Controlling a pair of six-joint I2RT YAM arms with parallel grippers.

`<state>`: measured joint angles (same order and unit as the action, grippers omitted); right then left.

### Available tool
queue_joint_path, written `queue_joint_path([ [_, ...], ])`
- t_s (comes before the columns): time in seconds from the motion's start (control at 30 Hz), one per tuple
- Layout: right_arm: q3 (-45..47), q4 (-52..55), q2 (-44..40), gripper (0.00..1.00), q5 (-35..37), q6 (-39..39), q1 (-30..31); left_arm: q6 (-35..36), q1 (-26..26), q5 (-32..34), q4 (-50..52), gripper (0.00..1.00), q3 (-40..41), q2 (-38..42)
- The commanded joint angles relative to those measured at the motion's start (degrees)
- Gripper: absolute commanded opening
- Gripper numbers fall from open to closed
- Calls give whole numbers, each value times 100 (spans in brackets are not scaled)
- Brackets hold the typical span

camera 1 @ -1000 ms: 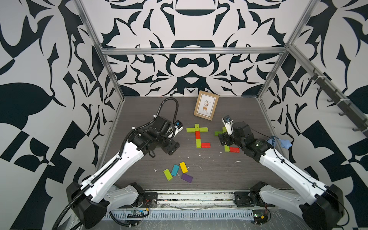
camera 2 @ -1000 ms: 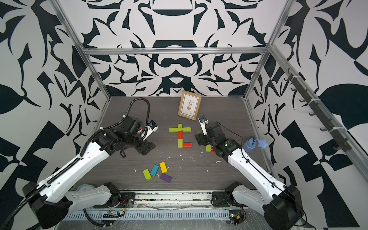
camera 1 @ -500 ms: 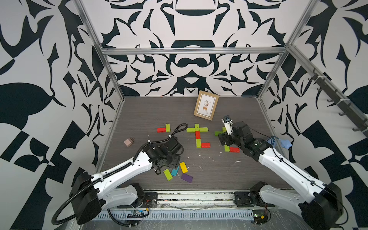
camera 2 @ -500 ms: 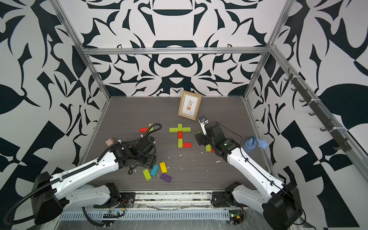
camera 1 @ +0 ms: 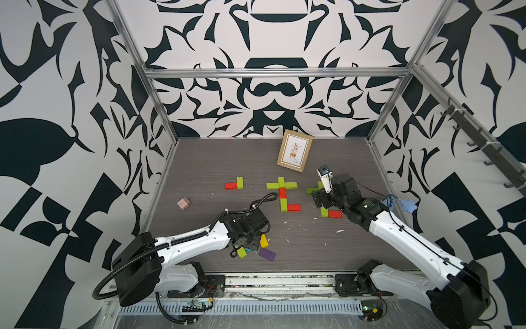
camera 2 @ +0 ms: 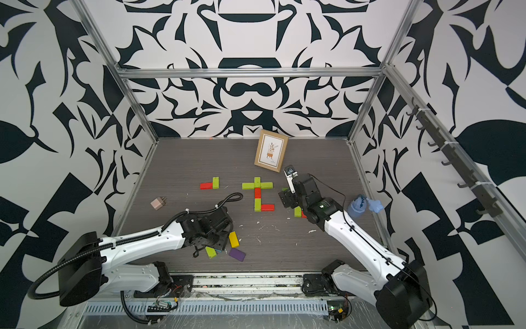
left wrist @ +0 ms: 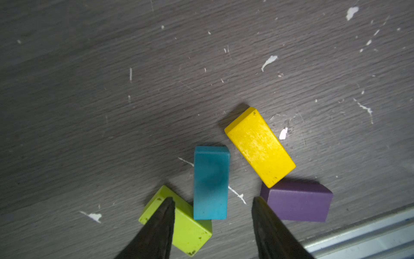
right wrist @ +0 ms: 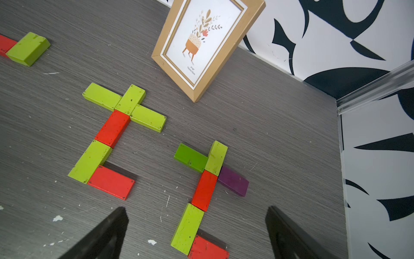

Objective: Assemble the letter t with building blocks
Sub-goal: Pick up the building block from the center of the board.

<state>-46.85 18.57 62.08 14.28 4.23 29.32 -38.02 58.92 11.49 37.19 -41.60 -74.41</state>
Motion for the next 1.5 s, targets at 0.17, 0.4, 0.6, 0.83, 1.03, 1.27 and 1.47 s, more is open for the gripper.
queue_joint_path([
  [0.17,-24,-143,21,99,134,-37,-5,-275,137,4,-110,55,122,-502],
  [0.4,-29,-152,48,99,137,-19,-13,-302,134,29,-193,54,223,-673],
  [0.6,-43,-152,49,99,145,-10,-8,-285,138,50,-256,52,262,-834],
  [0.83,-51,-153,49,99,138,-1,-6,-185,142,90,-342,49,339,-883],
  [1.03,-44,-143,14,99,188,16,-7,-127,138,65,-442,42,439,-893],
  [1.27,-48,-147,19,99,198,25,-11,-74,138,-24,-457,30,438,-850],
  [1.47,-44,-138,-15,99,204,25,-8,36,138,-1,-192,21,195,-792],
])
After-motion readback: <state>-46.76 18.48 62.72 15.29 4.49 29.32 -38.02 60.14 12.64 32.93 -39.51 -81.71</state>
